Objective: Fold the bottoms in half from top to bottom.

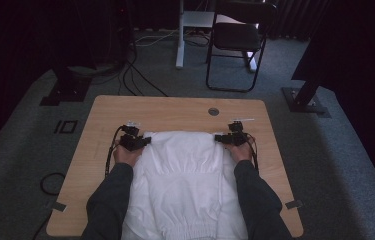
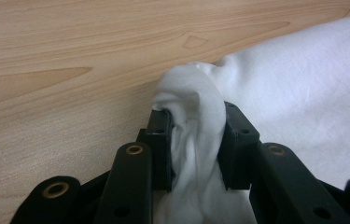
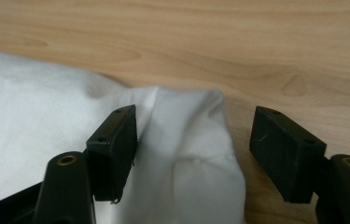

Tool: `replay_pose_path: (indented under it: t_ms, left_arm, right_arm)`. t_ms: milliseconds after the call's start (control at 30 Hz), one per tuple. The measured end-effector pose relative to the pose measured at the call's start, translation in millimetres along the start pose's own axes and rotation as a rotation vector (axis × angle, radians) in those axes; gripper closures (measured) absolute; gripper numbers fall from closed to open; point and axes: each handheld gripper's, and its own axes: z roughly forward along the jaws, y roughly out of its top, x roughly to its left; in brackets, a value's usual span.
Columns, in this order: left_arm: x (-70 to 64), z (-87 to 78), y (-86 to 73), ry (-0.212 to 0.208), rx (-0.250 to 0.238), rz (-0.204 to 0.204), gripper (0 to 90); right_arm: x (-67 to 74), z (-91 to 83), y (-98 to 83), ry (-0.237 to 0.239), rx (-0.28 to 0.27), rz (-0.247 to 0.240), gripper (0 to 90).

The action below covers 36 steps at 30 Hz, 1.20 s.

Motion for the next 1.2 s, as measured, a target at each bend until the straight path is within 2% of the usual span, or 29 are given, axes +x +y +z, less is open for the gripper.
replay_pose_path:
  t_ms: [133, 167, 233, 300, 400, 467, 567, 700, 900, 1000, 1100, 1200]
  left_arm:
    - [0.0, 0.0, 0.3, 0.001, 0.002, 0.001, 69.4]
    - [-0.1, -0.1, 0.4, 0.002, 0.004, 0.0, 69.4]
    - [-0.6, -0.1, 0.5, 0.005, 0.005, -0.002, 69.4]
    - [-1.1, -0.2, 0.7, 0.007, 0.007, -0.007, 69.7]
    - [-1.6, -0.9, 0.6, 0.0, 0.005, -0.015, 73.1]
    - [-1.7, -2.1, 0.6, -0.002, 0.001, -0.023, 74.7]
    - [-0.2, -7.7, 3.8, -0.023, -0.017, -0.04, 77.4]
    - [6.7, -24.6, 14.1, -0.097, -0.109, -0.116, 78.1]
    - [-1.0, -59.9, 43.8, -0.132, -0.237, -0.074, 78.3]
    - [-8.6, -76.2, 55.0, -0.132, -0.279, -0.037, 78.2]
    - [-14.1, -85.2, 55.4, -0.134, -0.284, -0.008, 78.1]
    - [-16.8, -91.3, 47.5, -0.15, -0.294, 0.003, 78.0]
  right_arm:
    - [2.5, 2.5, -1.4, -0.027, 0.005, -0.026, 34.2]
    - [2.4, 2.3, -1.2, -0.024, 0.006, -0.026, 38.7]
    - [3.6, 2.2, -1.5, 0.016, 0.011, -0.032, 50.5]
    - [6.4, 2.4, -1.9, 0.027, 0.023, -0.05, 62.6]
    - [5.8, 1.8, -1.8, 0.063, 0.033, -0.057, 77.7]
    - [5.3, 0.9, -1.6, 0.065, 0.028, -0.059, 80.4]
    - [4.5, -8.8, 0.5, 0.063, -0.022, -0.086, 82.2]
    - [3.3, -29.7, 10.7, 0.083, -0.113, -0.094, 82.6]
    - [6.1, -68.1, 30.4, 0.098, -0.264, -0.152, 82.5]
    - [11.5, -82.4, 38.0, 0.075, -0.305, -0.222, 82.4]
    - [13.4, -92.6, 39.0, 0.089, -0.317, -0.251, 82.2]
    - [14.2, -102.2, 30.2, 0.109, -0.325, -0.276, 81.9]
